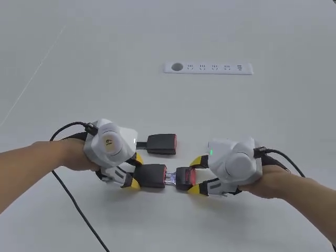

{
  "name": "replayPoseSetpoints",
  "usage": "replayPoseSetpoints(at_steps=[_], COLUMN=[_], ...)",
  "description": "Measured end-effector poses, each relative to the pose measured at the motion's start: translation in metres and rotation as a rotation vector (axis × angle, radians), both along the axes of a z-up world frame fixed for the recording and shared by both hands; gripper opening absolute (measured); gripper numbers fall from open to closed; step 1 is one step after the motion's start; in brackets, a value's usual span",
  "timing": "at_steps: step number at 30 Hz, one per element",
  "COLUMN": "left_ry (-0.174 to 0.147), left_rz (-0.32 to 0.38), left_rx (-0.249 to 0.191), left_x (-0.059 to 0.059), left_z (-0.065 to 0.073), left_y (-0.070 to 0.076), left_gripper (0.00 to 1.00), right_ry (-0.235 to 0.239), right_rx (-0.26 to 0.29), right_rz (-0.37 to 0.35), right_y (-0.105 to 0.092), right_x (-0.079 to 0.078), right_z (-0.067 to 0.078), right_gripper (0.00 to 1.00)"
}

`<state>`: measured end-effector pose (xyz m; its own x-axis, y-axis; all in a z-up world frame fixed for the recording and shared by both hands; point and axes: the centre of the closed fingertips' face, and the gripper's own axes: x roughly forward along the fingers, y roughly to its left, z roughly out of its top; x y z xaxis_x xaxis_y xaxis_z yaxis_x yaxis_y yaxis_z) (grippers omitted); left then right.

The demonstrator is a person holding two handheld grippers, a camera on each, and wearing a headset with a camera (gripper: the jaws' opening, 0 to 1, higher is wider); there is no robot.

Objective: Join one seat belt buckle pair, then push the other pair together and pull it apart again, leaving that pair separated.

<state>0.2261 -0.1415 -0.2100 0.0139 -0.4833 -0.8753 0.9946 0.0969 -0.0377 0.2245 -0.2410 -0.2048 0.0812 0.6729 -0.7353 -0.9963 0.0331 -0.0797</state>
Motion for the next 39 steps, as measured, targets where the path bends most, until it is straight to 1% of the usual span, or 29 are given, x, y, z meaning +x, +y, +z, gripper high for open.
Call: replayPoseSetpoints(at_steps=[7,20,28,39], left_ry=[0.001,-0.002,-0.003,-0.002], left_rz=[0.002,0.004,0.011,0.01], left_rx=[-0.003,-0.016,-0.035,-0.04], left_x=[0.0009,-0.0009,-0.0009,0.0], left_z=[-0.0008,0.0013,0.0013,-0.0004], left_y=[0.0004,-0.0014,-0.0013,-0.0003], left_gripper=[0.32,0.31,0.31,0.31], right_ry=[0.001,0.007,0.009,0.015], right_rx=[0.006,0.016,0.013,-0.001], right_rz=[-0.006,-0.011,-0.013,-0.01], right_y=[0.0001,0.0014,0.0031,0.0038], right_x=[-0.0001,-0.0011,0.0003,0.0005], right_z=[0.0008,0.0019,-0.0002,-0.0025], right_gripper=[0.31,0.3,0.3,0.3])
